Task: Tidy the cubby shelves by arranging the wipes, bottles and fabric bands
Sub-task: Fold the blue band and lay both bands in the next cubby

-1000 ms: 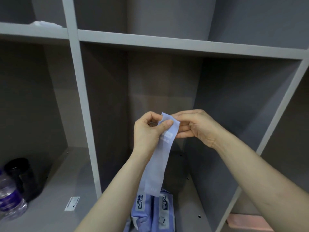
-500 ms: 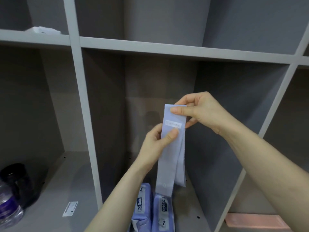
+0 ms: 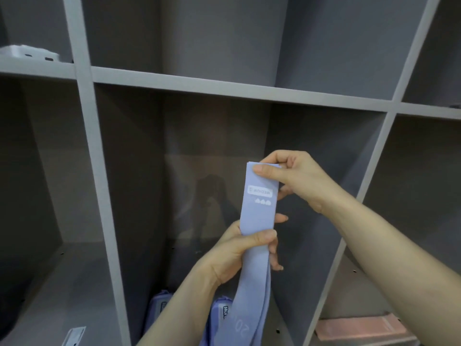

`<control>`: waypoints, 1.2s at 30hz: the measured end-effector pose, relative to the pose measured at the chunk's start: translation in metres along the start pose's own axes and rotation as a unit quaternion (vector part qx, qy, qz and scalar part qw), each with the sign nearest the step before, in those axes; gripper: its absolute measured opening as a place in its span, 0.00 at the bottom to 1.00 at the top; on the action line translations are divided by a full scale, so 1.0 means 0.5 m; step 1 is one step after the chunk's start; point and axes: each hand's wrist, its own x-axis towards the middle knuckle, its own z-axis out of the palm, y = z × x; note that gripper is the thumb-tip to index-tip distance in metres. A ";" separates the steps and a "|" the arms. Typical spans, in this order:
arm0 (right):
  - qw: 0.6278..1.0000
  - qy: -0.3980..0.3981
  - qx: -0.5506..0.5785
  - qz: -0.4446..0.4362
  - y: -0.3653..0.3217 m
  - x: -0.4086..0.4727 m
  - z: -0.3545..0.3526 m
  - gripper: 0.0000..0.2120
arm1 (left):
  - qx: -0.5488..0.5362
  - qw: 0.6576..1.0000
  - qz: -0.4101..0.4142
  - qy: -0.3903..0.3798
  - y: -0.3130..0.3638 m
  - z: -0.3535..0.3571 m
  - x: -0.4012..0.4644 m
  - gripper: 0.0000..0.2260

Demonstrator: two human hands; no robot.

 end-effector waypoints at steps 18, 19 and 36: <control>0.999 0.016 -0.028 0.031 0.019 -0.015 -0.059 0.09 | 0.072 0.990 -0.115 -0.030 0.012 -0.050 -0.009 0.06; 0.999 0.023 -0.026 0.034 0.020 -0.018 -0.066 0.08 | 0.075 0.989 -0.125 -0.029 0.010 -0.057 -0.014 0.06; 0.947 0.264 0.103 0.154 0.147 -0.188 -0.255 0.04 | 0.121 0.972 -0.190 0.071 -0.049 -0.069 -0.040 0.13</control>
